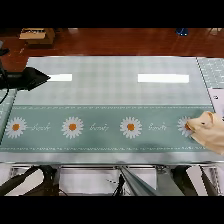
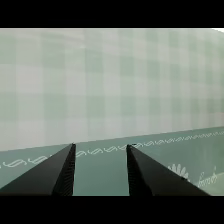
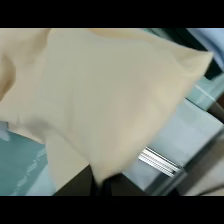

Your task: Fold the shirts.

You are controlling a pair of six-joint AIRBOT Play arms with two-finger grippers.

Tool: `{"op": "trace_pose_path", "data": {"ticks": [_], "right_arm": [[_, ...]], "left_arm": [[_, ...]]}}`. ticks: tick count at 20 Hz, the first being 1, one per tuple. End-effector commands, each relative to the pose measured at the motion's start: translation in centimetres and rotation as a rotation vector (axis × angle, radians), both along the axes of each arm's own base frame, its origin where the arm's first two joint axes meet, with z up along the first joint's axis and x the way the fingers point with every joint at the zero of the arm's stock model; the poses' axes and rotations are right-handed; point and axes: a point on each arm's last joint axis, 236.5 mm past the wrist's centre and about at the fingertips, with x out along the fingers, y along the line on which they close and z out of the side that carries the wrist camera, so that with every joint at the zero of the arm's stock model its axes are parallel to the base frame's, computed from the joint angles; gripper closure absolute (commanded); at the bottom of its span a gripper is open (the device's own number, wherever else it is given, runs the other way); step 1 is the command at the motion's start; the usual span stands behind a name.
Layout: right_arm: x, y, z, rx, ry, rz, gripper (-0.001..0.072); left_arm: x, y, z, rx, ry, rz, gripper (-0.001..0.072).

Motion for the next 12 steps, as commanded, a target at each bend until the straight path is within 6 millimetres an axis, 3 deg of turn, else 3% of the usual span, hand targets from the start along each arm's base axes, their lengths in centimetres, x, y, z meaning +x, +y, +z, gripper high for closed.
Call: {"op": "trace_pose_path", "data": {"ticks": [1,5,9,11,12], "right_arm": [[-7.7,-0.6,0.9,-0.028,0.254,-0.162,0.0692],[-10.4,0.5,1.0,0.023,0.309,-0.248,0.069],[-13.4,0.7,2.1,-0.043,0.335,-0.352,0.0613],[-13.7,0.1,2.4,-0.082,0.309,-0.373,0.0283],[-13.1,-0.2,2.3,-0.093,0.285,-0.362,0.023]], "left_arm": [[1.4,1.4,0.3,0.029,-0.049,0.058,0.0314],[3.2,3.2,0.9,0.069,-0.113,0.14,0.0314],[3.8,5.5,0.7,0.14,-0.138,0.19,0.0314],[3.7,6.2,0.5,0.156,-0.134,0.2,0.0315],[3.7,6.4,0.4,0.159,-0.132,0.202,0.0314]]}}
